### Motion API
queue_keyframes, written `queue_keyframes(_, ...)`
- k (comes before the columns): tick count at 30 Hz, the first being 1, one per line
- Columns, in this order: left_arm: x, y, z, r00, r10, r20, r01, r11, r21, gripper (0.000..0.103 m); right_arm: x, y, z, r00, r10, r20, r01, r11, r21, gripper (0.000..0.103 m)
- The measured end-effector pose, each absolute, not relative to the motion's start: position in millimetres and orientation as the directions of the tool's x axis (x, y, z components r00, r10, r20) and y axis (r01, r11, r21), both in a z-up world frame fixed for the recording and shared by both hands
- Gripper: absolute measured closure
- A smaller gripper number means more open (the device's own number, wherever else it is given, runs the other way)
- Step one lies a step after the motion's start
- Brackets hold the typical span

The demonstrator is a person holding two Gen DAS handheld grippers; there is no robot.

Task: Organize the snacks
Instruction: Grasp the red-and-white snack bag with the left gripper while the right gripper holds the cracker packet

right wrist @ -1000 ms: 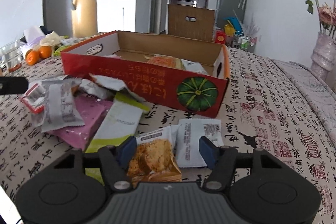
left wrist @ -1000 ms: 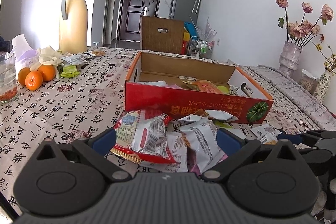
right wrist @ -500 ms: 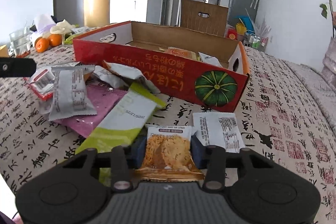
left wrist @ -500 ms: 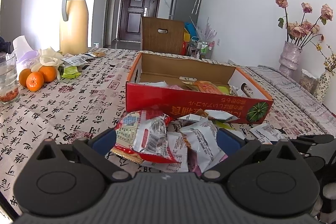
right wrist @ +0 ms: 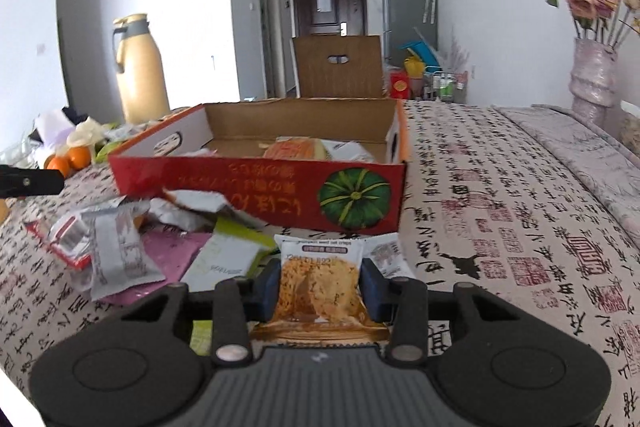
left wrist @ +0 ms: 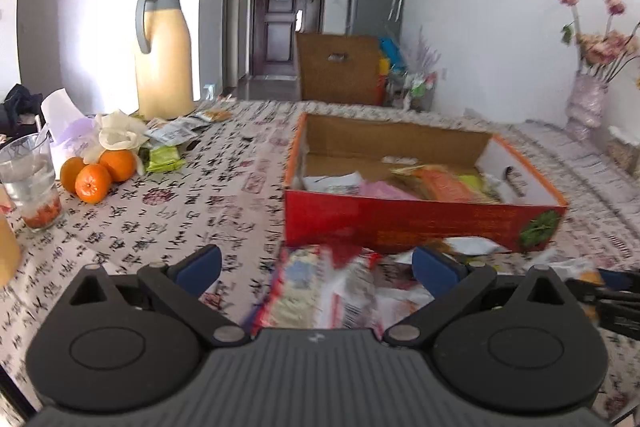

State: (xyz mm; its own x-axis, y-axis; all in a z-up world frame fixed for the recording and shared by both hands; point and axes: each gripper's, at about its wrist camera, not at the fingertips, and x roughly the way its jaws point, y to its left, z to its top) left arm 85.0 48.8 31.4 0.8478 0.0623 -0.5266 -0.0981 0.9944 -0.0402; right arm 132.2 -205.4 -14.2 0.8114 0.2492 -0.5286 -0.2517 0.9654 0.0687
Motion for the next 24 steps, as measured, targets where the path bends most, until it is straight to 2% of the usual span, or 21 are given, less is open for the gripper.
queue_keyframes(4,112,55,27,0.803,0.082,-0.59,-0.102,0.995,-0.001,0.0,130,-212,-13,0.822,0.235,-0.519,-0.227,0.971,0.081,0.062)
queue_keyframes(11,140,52,14,0.743,0.04,-0.669,-0.064,0.998,-0.011,0.001,130,-224,-14,0.832,0.21,-0.514,-0.184,0.978,0.101,0.062)
queue_keyframes(13,146,52,11,0.726,0.041,-0.686,-0.072,0.997,-0.016,0.006,131,-225,-15,0.833,0.204,-0.515,-0.177,0.979,0.102,0.062)
queue_keyframes(17,157,55,2,0.681,0.011,-0.732,-0.075,0.996,-0.054,0.023,131,-228,-16,0.832,0.201,-0.517,-0.17,0.98,0.107,0.062)
queue_keyframes(22,158,57,-6,0.666,-0.019,-0.746,-0.068,0.994,-0.087,0.032,130,-228,-18,0.83,0.203,-0.52,-0.168,0.979,0.113,0.062)
queue_keyframes(24,156,59,-6,0.672,-0.019,-0.74,-0.068,0.994,-0.087,0.039,131,-228,-19,0.829,0.203,-0.521,-0.167,0.979,0.116,0.062)
